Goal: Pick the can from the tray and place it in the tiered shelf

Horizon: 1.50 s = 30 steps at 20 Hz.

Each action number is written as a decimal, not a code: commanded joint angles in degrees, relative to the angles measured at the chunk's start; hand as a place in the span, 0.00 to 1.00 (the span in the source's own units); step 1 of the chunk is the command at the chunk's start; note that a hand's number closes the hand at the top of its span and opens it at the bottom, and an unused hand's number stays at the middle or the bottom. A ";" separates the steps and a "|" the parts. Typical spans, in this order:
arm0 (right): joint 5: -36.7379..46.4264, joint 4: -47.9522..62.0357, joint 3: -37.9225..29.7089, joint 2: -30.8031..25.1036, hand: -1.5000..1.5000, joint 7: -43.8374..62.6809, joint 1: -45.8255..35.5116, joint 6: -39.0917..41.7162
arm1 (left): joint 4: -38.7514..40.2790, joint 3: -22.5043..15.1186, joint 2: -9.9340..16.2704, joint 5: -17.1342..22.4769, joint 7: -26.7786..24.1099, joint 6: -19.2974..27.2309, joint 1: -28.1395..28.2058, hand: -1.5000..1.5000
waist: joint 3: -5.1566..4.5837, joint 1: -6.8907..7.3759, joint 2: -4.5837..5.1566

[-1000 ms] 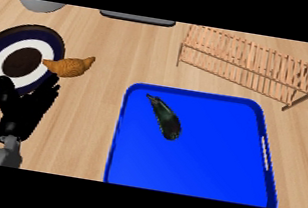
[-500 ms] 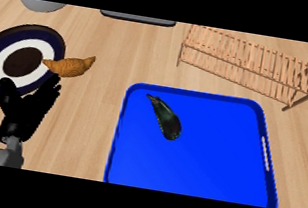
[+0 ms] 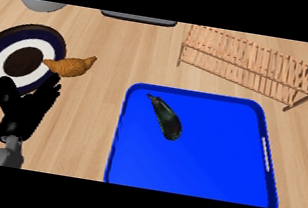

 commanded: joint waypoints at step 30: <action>-8.92 -3.01 -16.09 -7.18 0.00 7.32 -4.61 -24.46 | 1.13 -0.31 -2.10 -1.95 0.94 1.25 1.18 0.50 | -0.38 -1.16 -0.17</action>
